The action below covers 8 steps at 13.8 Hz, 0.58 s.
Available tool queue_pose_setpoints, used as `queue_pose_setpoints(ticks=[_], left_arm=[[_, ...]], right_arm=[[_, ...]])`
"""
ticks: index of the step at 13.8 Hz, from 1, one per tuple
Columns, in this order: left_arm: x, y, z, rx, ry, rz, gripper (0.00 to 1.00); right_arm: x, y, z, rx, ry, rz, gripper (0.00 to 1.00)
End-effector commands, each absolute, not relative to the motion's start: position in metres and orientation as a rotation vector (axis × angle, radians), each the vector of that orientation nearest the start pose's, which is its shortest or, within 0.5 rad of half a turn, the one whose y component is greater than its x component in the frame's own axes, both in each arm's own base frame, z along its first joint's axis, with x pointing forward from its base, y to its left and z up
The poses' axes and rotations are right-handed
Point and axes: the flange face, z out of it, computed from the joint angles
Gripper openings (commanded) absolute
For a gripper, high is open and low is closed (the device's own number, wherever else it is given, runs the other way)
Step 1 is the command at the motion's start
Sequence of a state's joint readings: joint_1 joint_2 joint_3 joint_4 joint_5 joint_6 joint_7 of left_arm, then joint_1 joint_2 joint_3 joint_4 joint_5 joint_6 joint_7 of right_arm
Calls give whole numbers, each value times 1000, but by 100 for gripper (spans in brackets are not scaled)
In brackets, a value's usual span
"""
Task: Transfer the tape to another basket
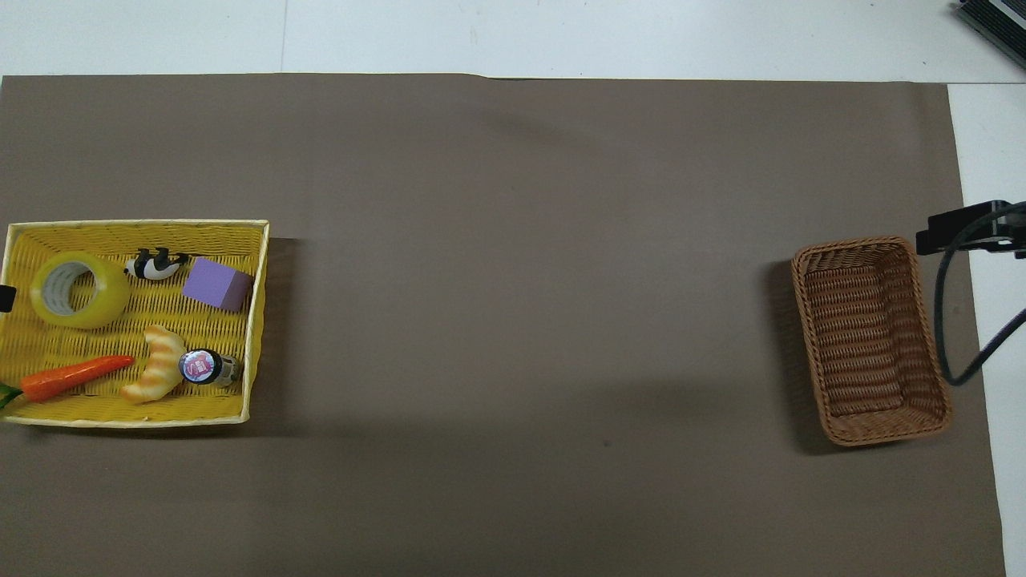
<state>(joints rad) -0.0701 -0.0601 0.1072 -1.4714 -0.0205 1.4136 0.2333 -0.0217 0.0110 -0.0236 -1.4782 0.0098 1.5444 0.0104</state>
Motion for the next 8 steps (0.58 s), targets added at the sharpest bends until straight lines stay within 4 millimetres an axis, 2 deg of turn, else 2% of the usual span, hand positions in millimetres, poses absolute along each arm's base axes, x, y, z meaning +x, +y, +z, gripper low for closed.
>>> queue_pose_setpoints(ticks=[1, 8], left_arm=[[520, 19, 694, -3136, 315, -28, 100], [520, 16, 694, -3136, 328, -29, 100]], right_arm=[[549, -27, 655, -3128, 76, -77, 100], [549, -33, 654, -3125, 95, -78, 100]])
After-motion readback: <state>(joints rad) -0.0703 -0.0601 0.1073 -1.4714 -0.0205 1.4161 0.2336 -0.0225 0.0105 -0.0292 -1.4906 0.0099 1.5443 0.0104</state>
